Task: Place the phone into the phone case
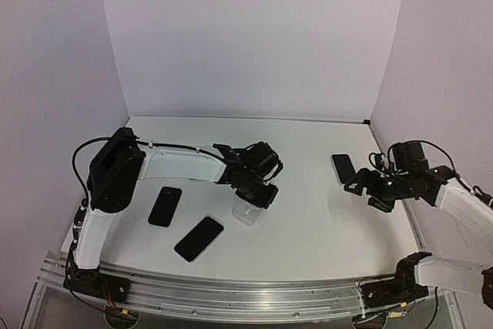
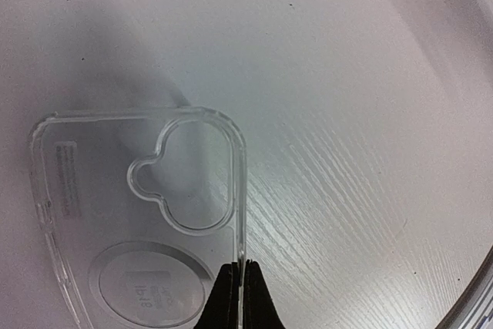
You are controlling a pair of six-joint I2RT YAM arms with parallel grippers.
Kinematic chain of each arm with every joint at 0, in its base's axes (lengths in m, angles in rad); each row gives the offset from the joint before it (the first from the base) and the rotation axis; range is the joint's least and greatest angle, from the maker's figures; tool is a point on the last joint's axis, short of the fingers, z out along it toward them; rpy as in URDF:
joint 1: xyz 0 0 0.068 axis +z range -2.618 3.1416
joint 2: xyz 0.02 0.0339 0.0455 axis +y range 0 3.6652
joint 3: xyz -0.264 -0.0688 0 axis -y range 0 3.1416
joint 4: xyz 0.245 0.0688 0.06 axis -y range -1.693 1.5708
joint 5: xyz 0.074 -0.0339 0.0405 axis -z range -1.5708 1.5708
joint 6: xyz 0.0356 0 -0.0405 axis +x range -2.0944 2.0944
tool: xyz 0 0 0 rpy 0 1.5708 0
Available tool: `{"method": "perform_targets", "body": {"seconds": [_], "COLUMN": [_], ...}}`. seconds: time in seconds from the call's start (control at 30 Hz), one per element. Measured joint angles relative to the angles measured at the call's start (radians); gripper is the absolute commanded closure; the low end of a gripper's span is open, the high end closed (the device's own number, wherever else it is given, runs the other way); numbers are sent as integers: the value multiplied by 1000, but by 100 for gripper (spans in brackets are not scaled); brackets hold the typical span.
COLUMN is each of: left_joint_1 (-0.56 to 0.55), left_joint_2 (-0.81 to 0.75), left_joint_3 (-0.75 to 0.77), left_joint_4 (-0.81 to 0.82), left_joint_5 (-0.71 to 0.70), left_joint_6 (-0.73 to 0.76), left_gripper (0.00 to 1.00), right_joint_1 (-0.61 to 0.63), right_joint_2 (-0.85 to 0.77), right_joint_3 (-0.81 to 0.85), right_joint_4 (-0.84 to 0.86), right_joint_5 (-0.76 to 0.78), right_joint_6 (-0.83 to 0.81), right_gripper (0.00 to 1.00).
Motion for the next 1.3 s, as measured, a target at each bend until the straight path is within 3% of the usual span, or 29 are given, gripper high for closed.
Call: {"method": "perform_targets", "body": {"seconds": [0.23, 0.4, 0.8, 0.87, 1.0, 1.23, 1.3], "left_joint_1": [-16, -41, -45, -45, -45, -45, -46], "left_joint_2": [27, 88, 139, 146, 157, 159, 153], "left_joint_3": [43, 137, 193, 202, 211, 216, 212], "left_joint_4": [-30, -85, -214, -221, -223, -201, -171], "left_joint_5": [-20, -68, -231, -249, -274, -267, -242], "left_joint_6": [-122, -286, -638, -684, -758, -754, -725], "left_gripper": [100, 100, 99, 87, 46, 6, 1], "right_joint_1": [0, 0, 0, 0, 0, 0, 0], "right_joint_2": [0, 0, -5, -6, -13, -46, -53], "right_joint_3": [0, 0, 0, 0, 0, -12, -14], "right_joint_4": [-2, -9, -23, -26, -33, -45, -47], "right_joint_5": [-5, -14, -23, -23, -23, -22, -22], "right_joint_6": [2, 5, 13, 15, 21, 33, 36], "right_gripper": [6, 6, 6, 6, 6, 6, 6]}}
